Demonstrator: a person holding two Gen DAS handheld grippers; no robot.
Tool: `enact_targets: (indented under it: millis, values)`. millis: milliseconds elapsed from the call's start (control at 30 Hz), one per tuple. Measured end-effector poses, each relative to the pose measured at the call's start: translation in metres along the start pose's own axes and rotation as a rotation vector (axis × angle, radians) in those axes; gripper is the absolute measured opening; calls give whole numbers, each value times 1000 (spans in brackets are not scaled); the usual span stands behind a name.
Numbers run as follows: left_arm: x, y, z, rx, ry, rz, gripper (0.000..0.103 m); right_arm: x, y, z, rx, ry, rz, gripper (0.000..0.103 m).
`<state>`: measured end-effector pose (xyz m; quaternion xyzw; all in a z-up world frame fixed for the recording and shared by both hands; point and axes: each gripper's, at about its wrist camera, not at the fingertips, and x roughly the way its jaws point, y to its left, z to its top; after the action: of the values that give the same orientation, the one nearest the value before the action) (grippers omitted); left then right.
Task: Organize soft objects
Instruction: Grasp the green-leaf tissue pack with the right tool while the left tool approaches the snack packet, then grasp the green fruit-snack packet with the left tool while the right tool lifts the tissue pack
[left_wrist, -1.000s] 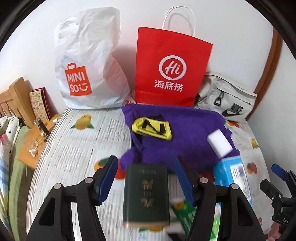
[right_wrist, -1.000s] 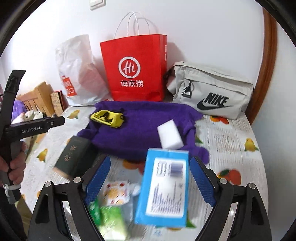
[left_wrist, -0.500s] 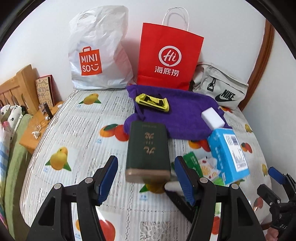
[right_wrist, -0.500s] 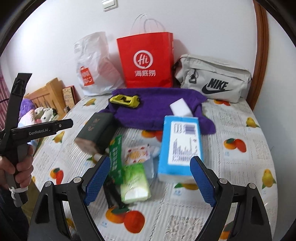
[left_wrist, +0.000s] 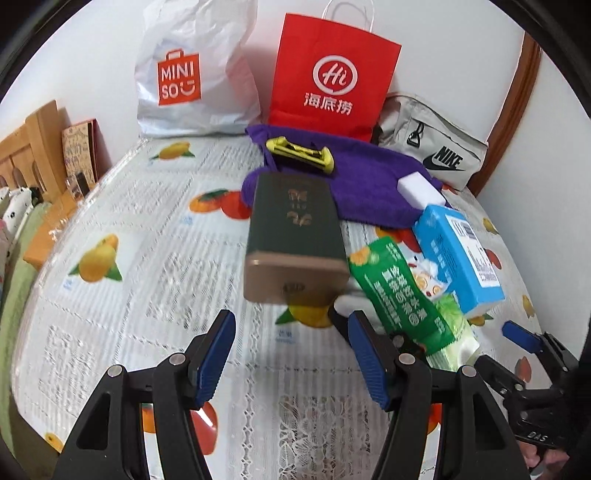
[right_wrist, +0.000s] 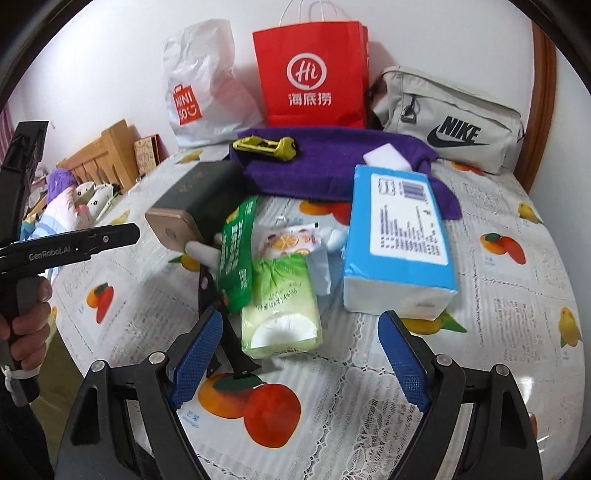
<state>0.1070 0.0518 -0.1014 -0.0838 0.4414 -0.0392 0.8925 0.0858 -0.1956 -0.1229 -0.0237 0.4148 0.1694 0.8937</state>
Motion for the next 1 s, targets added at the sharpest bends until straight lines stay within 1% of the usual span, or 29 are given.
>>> enact_targets:
  millis: [133, 233, 267, 300, 367, 433, 533, 700, 867, 1000]
  values:
    - [7, -1, -4, -5, 17, -23, 61, 19, 8, -4, -33, 26, 14, 86]
    - [10, -7, -6, 12, 25, -43, 61, 33, 11, -4, -47, 45, 0, 82]
    - [10, -9, -7, 19, 26, -49, 61, 38, 11, -5, -51, 48, 1, 75]
    - [11, -12, -7, 24, 26, -56, 61, 41, 11, -6, -51, 55, 5, 66]
    - [14, -16, -7, 28, 32, -80, 61, 48, 9, -7, -40, 72, 29, 53]
    - [18, -21, -7, 30, 38, -104, 61, 46, 6, -7, -29, 60, 43, 53]
    - [24, -27, -6, 33, 48, -111, 61, 35, 2, -9, -37, 37, 36, 53]
    - [30, -44, -5, 54, 54, -147, 61, 18, -5, -12, -39, 7, 30, 53]
    - [34, -60, -3, 67, 48, -187, 61, 10, -17, -20, -23, 10, 37, 53]
    - [39, -71, 1, 79, 47, -183, 61, 0, -21, -26, -43, -6, 27, 53]
